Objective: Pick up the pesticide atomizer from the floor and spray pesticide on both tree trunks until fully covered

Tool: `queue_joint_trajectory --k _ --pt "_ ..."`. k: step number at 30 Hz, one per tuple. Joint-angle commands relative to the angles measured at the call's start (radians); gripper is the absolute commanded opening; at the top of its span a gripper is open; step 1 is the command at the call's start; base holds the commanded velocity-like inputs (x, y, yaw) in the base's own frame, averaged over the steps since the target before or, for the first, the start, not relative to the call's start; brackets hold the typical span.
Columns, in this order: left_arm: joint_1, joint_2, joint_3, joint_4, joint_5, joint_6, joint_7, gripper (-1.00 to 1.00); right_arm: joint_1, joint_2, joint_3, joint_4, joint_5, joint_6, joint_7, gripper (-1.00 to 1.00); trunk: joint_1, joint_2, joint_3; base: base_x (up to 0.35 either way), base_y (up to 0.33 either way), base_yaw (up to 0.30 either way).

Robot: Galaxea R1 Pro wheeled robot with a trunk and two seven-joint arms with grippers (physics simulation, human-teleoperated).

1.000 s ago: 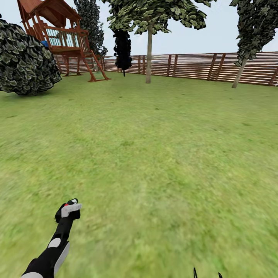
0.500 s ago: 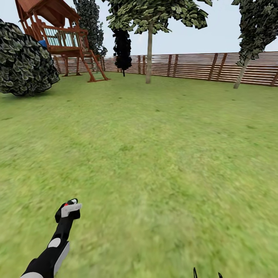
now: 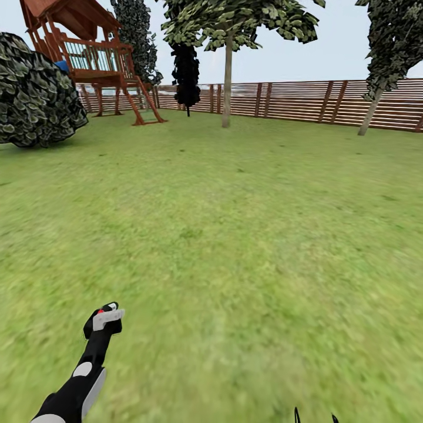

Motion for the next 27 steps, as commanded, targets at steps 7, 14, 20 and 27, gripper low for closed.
queue_joint_trajectory --k 7,14,20,27 --pt "0.000 0.000 0.000 0.000 0.000 -0.001 0.000 -1.00 0.000 0.000 0.000 0.000 0.000 0.000 0.000 1.00 0.000 0.000 0.000 0.340 0.000 0.000" --pt "0.000 0.000 0.000 0.000 0.000 -0.001 0.000 -1.00 0.000 0.000 0.000 0.000 0.000 0.000 0.000 1.00 0.000 0.000 0.000 0.340 0.000 0.000" --pt "0.000 -0.001 -0.001 0.000 0.000 -0.001 0.000 -1.00 0.000 0.000 0.000 0.000 0.000 0.000 0.000 1.00 0.000 0.000 0.000 0.340 0.000 0.000" --pt "0.000 -0.002 -0.002 0.000 0.000 -0.001 0.000 -1.00 0.000 0.000 0.000 0.000 0.000 0.000 0.000 1.00 0.000 0.000 0.000 0.340 0.000 0.000"
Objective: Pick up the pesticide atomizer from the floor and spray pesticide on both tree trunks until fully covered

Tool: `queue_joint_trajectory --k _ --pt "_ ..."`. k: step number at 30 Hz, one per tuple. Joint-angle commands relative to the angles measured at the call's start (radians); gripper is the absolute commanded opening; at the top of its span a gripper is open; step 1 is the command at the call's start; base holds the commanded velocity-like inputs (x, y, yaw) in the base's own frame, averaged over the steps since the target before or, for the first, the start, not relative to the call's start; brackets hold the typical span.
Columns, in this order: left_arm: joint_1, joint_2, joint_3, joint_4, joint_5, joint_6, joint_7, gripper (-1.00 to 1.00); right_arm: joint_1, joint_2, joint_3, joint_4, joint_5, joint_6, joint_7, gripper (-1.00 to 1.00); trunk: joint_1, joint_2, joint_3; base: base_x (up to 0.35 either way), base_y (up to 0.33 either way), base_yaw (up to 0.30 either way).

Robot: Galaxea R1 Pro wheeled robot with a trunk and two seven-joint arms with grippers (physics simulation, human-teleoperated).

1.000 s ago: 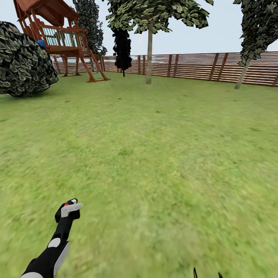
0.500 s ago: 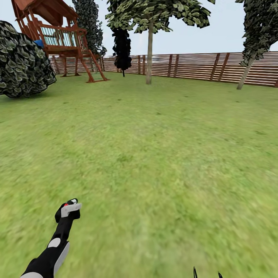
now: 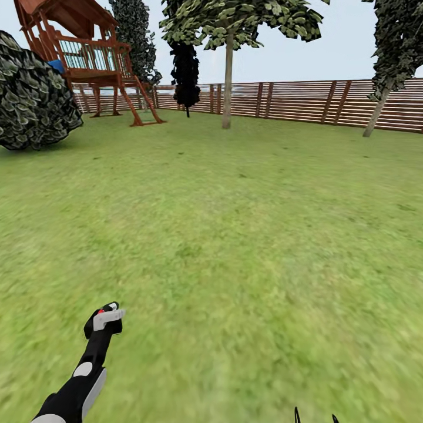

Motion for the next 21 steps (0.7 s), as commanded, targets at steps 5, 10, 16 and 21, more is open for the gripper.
queue_joint_trajectory --k 5,10,16,21 --pt "0.000 0.000 0.000 0.000 0.000 0.000 -0.001 -1.00 0.000 0.000 0.000 0.000 0.000 0.000 0.000 1.00 0.000 0.000 0.000 0.340 0.000 0.000" --pt "0.000 0.000 0.000 0.000 0.001 0.000 -0.001 -1.00 0.000 0.000 0.000 0.001 0.000 0.000 0.000 1.00 0.000 0.000 0.000 0.340 0.000 0.000" --pt "0.000 0.000 0.000 0.000 0.001 0.000 -0.001 -1.00 0.000 0.000 0.000 0.000 0.000 0.000 0.000 1.00 0.000 0.000 0.000 0.340 0.000 0.000" --pt "0.000 0.000 0.000 0.000 0.001 0.000 -0.001 -1.00 0.000 0.000 0.000 0.000 0.000 0.000 0.000 1.00 0.000 0.000 0.000 0.340 0.000 0.000"
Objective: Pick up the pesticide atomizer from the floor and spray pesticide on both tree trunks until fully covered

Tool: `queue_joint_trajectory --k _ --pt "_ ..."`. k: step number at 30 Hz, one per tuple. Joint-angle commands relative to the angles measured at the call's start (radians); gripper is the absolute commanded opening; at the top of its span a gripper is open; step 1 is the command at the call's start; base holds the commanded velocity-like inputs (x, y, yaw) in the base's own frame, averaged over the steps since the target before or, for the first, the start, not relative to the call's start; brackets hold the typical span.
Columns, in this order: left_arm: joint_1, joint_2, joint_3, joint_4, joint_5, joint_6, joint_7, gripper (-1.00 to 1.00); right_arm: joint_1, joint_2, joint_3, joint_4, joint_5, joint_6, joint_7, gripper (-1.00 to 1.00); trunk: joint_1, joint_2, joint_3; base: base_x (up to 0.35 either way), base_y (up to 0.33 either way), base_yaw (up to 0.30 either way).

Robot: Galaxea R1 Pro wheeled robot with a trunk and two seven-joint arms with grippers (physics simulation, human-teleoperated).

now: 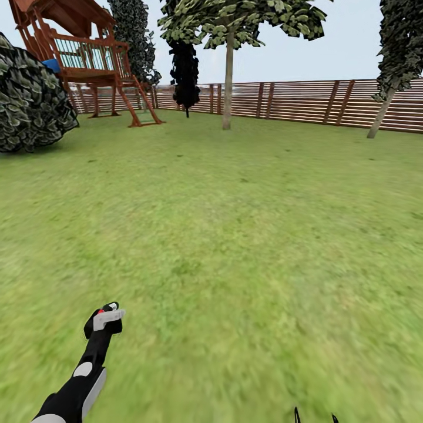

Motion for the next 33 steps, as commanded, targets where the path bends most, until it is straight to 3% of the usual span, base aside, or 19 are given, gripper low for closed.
queue_joint_trajectory --k 1,33 --pt "0.000 0.000 0.000 0.000 0.000 0.000 -0.001 -1.00 0.000 0.000 0.000 0.000 0.000 0.000 0.000 1.00 0.000 0.000 0.000 0.340 0.000 0.000" --pt "0.000 0.002 0.002 0.000 0.000 0.000 -0.001 -1.00 0.000 0.000 0.000 0.000 0.000 0.000 0.000 1.00 0.000 0.000 0.000 0.340 0.000 0.000"
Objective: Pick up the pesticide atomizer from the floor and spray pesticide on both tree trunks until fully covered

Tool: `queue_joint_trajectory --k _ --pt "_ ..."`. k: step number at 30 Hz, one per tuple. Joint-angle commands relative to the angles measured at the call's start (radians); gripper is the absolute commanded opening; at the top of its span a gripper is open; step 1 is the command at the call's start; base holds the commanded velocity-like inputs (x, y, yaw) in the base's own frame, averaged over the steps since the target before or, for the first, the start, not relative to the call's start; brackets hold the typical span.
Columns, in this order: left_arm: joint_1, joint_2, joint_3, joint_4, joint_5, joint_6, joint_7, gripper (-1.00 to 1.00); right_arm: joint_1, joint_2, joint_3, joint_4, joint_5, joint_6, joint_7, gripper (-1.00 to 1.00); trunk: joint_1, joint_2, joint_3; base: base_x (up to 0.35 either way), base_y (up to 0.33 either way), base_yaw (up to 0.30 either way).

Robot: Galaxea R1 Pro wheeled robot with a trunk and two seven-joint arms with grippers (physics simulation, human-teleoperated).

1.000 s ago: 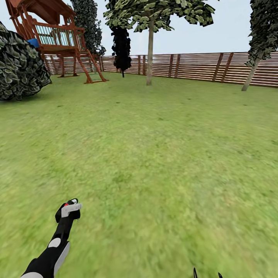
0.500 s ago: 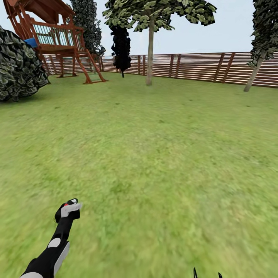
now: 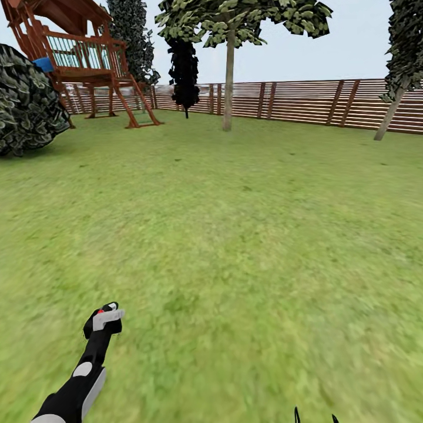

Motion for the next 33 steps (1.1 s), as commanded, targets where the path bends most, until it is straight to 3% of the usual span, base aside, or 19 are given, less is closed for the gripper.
queue_joint_trajectory --k 1,33 --pt "0.000 0.000 0.000 0.000 0.000 0.000 -0.001 -1.00 0.000 0.000 0.000 0.000 0.000 0.000 0.000 1.00 0.000 0.000 0.000 0.340 0.000 0.000" --pt "0.000 0.000 0.000 0.000 -0.001 0.000 -0.001 -1.00 0.000 0.000 0.000 0.000 0.000 0.000 0.000 1.00 0.000 0.000 0.000 0.340 0.000 0.000"
